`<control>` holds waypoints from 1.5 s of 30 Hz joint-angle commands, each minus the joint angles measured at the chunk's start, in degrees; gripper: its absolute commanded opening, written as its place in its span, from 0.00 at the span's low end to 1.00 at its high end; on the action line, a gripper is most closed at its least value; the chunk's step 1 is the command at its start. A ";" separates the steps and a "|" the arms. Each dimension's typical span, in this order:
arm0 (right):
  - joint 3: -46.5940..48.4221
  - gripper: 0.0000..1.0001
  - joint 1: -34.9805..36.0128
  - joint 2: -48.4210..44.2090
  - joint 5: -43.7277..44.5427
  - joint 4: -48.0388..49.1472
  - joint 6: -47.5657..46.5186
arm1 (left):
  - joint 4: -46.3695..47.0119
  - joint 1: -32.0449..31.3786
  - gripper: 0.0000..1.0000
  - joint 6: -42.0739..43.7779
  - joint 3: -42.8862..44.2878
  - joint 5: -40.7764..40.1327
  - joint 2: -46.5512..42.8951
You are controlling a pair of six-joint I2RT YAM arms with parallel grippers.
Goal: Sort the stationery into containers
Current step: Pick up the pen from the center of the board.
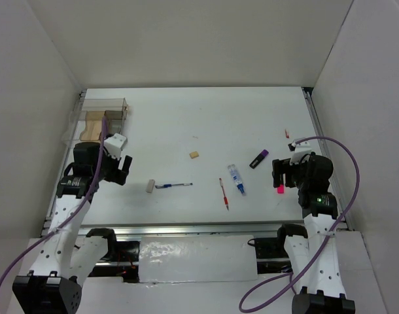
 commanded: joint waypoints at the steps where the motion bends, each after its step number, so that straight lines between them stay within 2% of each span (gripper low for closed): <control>1: 0.44 1.00 -0.44 0.10 -0.81 0.62 -0.49 | -3.05 -1.68 0.90 8.96 6.04 10.72 2.44; 3: 0.44 1.00 -0.44 0.10 -0.73 0.71 -0.49 | -3.52 -2.72 0.88 10.30 7.72 14.34 3.77; 8: 0.35 1.00 -0.53 0.28 -0.73 0.71 -0.58 | -5.62 -8.70 0.84 12.23 13.53 15.32 11.15; 15: 0.35 1.00 -0.62 0.63 -0.72 0.80 -0.58 | -3.17 -21.18 0.81 10.39 17.75 9.79 20.81; 23: 0.00 1.00 -0.79 0.81 -0.55 0.98 -0.67 | 2.11 -33.75 0.75 11.09 15.47 3.54 27.75; 27: 0.09 1.00 -0.79 1.33 -0.46 0.98 -0.67 | 3.07 -36.56 0.75 10.21 15.38 3.63 32.50; 35: -0.09 1.00 -0.97 1.07 -0.37 0.98 -0.67 | 4.31 -37.01 0.70 10.12 16.95 1.17 41.73; 45: -0.18 1.00 -0.88 1.51 -0.37 1.15 -0.76 | 5.27 -37.54 0.65 9.95 15.82 -1.11 45.08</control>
